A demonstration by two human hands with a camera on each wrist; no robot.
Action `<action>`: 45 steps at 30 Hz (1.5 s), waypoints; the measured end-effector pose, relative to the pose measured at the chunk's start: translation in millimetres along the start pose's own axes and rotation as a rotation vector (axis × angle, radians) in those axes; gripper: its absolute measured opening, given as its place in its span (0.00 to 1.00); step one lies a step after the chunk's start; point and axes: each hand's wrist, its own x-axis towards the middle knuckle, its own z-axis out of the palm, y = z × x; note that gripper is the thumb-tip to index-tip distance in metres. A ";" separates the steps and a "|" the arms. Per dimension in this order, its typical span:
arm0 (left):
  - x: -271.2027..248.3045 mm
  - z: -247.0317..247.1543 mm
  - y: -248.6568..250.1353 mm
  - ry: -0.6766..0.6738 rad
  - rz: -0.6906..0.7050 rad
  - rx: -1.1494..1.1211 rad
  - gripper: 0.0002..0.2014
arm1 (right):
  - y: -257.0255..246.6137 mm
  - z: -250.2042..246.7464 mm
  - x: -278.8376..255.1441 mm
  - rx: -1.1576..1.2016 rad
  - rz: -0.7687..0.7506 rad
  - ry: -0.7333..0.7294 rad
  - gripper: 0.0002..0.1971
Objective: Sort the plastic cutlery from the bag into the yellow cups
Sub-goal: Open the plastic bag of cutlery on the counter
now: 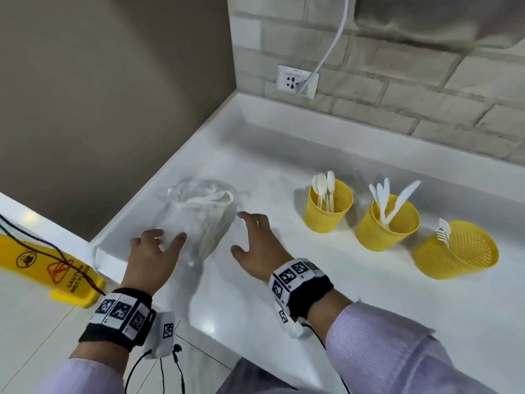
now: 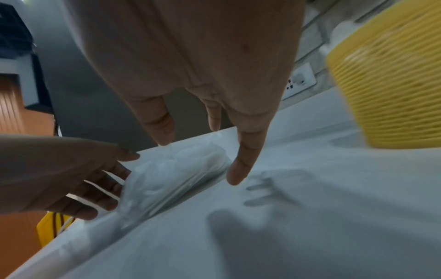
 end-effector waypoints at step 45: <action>-207.6 141.5 82.0 -0.414 0.597 0.169 0.34 | 153.0 -57.0 -189.3 0.241 0.177 0.405 0.30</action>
